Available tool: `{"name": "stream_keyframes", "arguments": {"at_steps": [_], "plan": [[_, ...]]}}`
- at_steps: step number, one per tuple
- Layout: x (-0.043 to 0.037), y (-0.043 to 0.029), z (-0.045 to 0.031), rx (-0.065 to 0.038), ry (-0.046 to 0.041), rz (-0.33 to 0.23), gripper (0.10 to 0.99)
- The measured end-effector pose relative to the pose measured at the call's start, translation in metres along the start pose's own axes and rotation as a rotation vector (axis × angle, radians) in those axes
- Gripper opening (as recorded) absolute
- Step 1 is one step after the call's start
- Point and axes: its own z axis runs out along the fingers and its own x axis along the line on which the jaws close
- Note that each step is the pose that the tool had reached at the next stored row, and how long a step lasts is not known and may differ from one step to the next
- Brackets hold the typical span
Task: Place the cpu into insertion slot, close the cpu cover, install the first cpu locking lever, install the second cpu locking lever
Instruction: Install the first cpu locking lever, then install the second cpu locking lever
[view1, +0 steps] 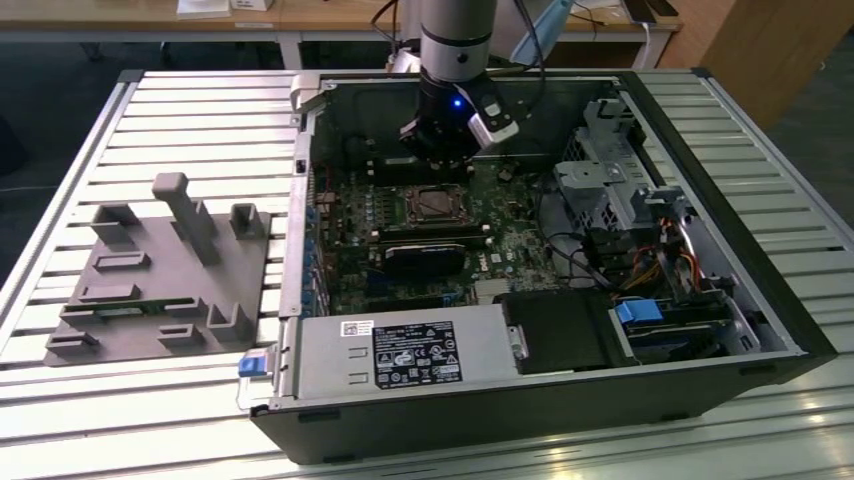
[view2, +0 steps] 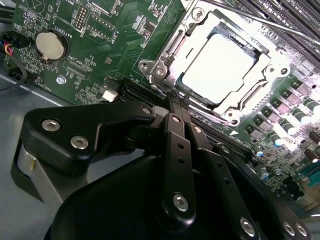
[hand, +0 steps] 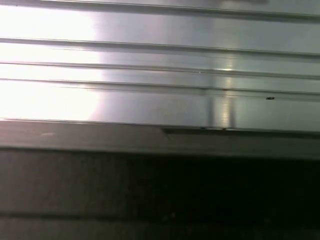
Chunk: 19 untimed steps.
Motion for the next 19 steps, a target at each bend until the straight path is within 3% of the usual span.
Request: {"name": "stream_keyframes", "arguments": {"at_steps": [19], "plan": [[-0.0006,-0.0042,-0.0001,0.0,0.0,0.0,0.106]]}}
